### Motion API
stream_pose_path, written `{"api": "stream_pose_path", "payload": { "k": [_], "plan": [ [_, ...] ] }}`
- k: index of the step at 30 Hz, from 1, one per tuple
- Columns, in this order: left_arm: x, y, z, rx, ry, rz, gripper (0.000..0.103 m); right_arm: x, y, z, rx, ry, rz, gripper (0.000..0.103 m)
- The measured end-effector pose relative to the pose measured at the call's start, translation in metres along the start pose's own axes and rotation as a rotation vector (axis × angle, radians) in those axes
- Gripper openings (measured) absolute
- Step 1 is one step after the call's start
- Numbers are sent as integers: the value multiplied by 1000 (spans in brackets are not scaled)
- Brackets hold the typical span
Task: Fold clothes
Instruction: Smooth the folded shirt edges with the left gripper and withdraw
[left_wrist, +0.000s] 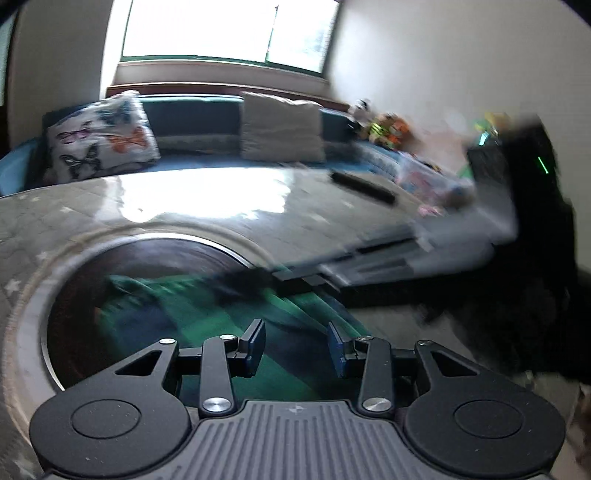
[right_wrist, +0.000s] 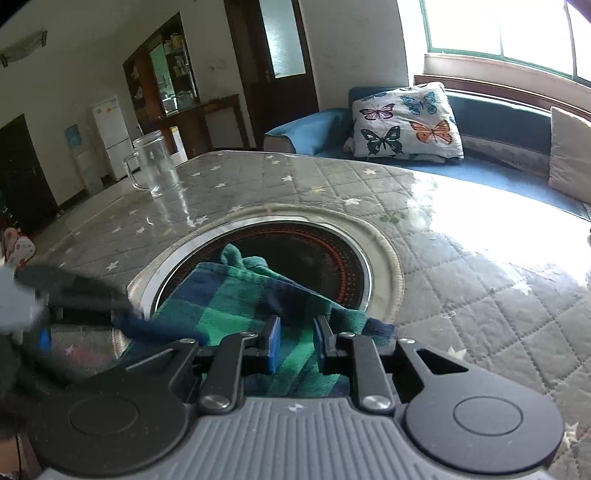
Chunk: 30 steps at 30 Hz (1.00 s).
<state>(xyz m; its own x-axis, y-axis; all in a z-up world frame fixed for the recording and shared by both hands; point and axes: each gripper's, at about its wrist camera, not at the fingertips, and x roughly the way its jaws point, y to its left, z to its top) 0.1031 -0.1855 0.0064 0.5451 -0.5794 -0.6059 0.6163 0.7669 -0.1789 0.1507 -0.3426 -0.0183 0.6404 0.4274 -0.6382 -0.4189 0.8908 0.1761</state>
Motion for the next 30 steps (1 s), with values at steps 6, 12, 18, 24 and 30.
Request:
{"api": "stream_pose_path", "payload": {
  "k": [6,12,18,24,30],
  "plan": [
    [6,-33,-15,80,25,-50,40,-13,5,-2,-10,-2,23,19],
    [4,-53,-26,122,35,-85,45,-19,11,-13,-7,14,42,19],
    [-16,-63,-36,146,32,-101,45,-27,19,-25,-6,12,63,19],
    [-57,-49,-47,124,-4,-29,45,-41,36,-45,-56,7,71,27],
    [-69,-22,-60,79,32,58,45,-55,52,-63,-131,-22,48,27]
  ]
}}
